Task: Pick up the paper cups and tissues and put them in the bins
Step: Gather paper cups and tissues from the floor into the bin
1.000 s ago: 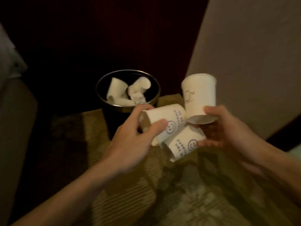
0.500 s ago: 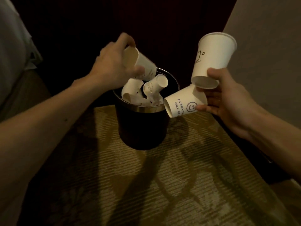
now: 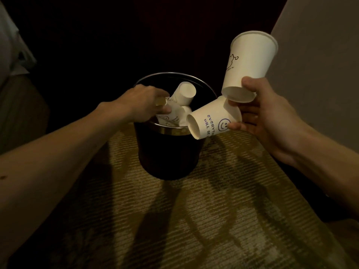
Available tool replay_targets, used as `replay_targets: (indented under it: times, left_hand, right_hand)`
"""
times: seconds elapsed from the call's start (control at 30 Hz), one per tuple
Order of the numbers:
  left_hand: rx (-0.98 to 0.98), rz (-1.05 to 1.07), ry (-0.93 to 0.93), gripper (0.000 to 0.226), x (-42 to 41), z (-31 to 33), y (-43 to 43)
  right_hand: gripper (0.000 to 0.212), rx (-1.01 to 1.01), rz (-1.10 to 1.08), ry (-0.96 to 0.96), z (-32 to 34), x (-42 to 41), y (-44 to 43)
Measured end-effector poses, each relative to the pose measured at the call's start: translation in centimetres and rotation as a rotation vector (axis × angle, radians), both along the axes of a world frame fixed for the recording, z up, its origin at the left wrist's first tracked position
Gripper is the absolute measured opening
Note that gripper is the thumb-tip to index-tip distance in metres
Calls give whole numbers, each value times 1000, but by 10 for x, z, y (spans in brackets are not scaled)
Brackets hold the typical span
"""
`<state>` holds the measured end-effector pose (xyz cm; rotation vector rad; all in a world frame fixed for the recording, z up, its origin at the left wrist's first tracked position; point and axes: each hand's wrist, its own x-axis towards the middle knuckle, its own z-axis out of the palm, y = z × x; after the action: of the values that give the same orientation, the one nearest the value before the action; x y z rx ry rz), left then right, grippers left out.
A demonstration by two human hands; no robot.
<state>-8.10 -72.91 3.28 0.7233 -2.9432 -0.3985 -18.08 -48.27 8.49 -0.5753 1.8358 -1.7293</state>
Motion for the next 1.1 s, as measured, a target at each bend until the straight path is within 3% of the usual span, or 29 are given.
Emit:
replay_targets:
  times: [0.1,0.17,0.23,0.33,0.4,0.43,0.73,0.97,1.1]
  left_hand:
    - [-71,-62,-196,61,-5,3,-1]
    - [-130,-48,-228,61,-4,8,3]
    - [-127,-63,16,59,1,18,13]
    - [300,-46,566,55,13,31,41]
    - [598,-93,649,57,21,39,59]
    - [655,-120,659,58,23,41,64]
    - [350,-120,779,46,9,53,55]
    - [71,-104,414,58,-31,33,43]
    - [-9,-132,319,63,-53,15,44]
  right_hand:
    - [43,-21,19,-21,3,1,-5]
    - [43,-32,28,-23,6,3,-7]
    - [43,-49,22,-30,10,4,-8]
    - [42,-102,-14,-59,18,4,-12]
    - [46,-138,-29,-80,25,4,-16]
    - [49,-158,-29,-89,28,3,-19]
    - [63,-298,2,-261,35,-10,-29]
    - [60,-55,0,-195,5,-24,-7]
    - [61,3,12,-181,-6,-27,-4]
